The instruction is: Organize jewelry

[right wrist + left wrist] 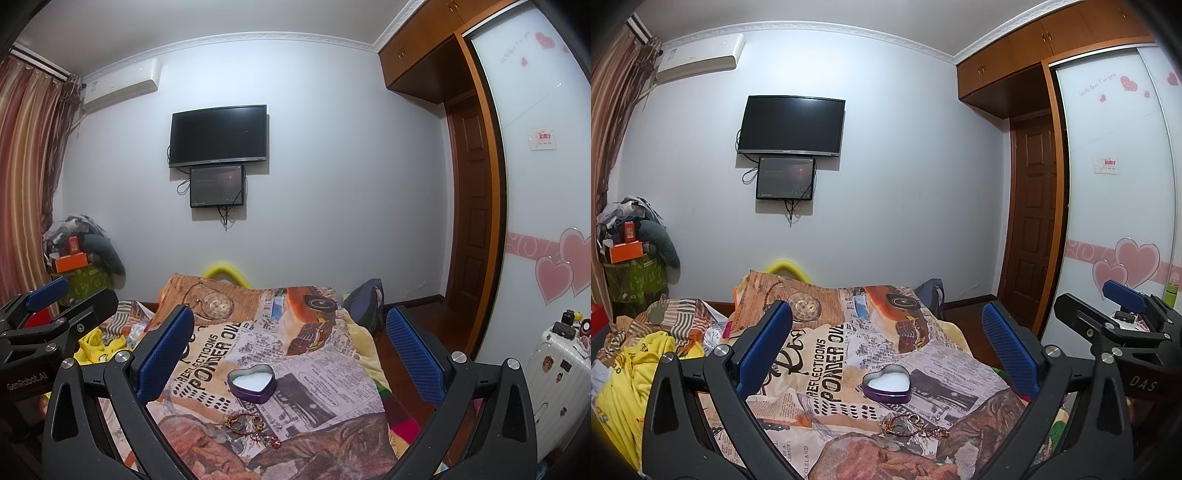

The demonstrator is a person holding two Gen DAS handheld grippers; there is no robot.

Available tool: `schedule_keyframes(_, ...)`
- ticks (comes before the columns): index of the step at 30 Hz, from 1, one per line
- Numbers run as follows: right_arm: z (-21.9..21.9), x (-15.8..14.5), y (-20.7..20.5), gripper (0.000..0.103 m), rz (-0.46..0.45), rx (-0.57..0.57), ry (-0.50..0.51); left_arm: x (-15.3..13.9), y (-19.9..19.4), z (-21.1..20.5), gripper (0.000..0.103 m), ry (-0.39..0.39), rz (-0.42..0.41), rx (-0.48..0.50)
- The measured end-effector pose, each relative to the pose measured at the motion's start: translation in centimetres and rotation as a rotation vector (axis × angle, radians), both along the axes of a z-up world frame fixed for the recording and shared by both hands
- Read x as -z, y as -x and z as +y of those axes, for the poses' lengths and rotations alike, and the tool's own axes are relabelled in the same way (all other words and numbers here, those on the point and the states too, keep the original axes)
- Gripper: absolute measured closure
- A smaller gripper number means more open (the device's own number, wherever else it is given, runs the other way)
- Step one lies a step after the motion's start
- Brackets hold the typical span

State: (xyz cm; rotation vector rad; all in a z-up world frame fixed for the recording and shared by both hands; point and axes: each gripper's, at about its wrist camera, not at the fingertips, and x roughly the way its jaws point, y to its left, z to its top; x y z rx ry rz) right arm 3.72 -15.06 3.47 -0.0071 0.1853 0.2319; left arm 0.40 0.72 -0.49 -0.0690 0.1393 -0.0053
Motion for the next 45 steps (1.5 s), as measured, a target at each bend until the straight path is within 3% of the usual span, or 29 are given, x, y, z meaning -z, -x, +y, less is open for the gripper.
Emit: schedule_keyframes(45, 0.02, -0.15, -0.07, 0.0, 0.005, -0.001, -0.001, -0.16, -0.22, -0.06, 0.0, 0.0, 0.015, 0.006)
